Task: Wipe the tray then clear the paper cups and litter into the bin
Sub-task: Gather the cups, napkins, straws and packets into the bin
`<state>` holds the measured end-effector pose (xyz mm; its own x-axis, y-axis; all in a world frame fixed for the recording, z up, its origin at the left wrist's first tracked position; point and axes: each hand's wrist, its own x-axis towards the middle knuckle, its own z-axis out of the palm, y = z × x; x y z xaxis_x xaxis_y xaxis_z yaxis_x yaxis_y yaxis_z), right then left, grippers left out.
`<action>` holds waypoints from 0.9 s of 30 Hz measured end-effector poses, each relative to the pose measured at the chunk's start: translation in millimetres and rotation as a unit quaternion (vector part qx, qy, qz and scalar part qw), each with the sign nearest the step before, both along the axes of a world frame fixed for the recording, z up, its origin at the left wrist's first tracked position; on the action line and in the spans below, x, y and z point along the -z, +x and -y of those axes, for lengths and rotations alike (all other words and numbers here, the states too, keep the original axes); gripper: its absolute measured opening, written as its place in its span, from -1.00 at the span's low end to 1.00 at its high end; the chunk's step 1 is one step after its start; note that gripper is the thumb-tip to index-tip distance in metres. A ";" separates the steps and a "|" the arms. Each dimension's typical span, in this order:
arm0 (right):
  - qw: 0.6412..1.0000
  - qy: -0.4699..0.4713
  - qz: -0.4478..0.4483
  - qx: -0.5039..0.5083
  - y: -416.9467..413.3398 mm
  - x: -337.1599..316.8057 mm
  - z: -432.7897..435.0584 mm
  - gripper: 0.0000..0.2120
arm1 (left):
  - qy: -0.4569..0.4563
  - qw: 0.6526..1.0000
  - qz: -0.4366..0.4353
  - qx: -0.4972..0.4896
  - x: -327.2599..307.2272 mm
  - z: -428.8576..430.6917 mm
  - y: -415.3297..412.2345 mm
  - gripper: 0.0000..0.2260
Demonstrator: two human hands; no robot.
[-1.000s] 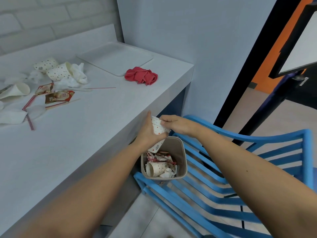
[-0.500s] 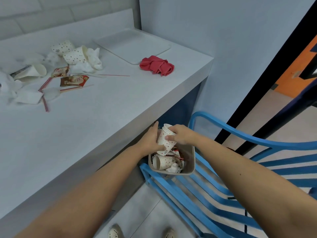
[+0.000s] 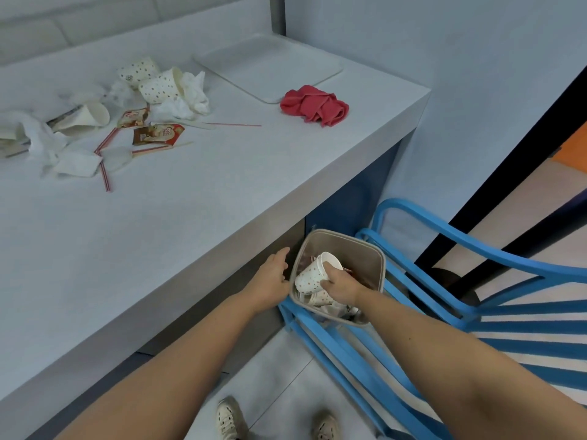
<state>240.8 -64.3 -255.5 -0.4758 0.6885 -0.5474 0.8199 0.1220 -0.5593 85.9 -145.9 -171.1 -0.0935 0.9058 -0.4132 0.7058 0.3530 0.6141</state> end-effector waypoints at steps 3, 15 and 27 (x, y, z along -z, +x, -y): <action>1.000 0.021 0.015 -0.017 0.6 16.5 2.5 -0.54 | 0.003 1.000 -0.006 -0.002 2.5 2.3 -2.6 -0.38; 0.905 0.212 0.244 -0.276 -4.9 4.8 -6.1 -0.49 | -0.004 1.000 -0.001 -0.015 10.1 6.1 -9.8 -0.37; 0.893 0.158 0.282 -0.313 3.0 35.9 6.4 -0.58 | -0.004 1.000 0.001 -0.017 8.0 6.9 -11.8 -0.38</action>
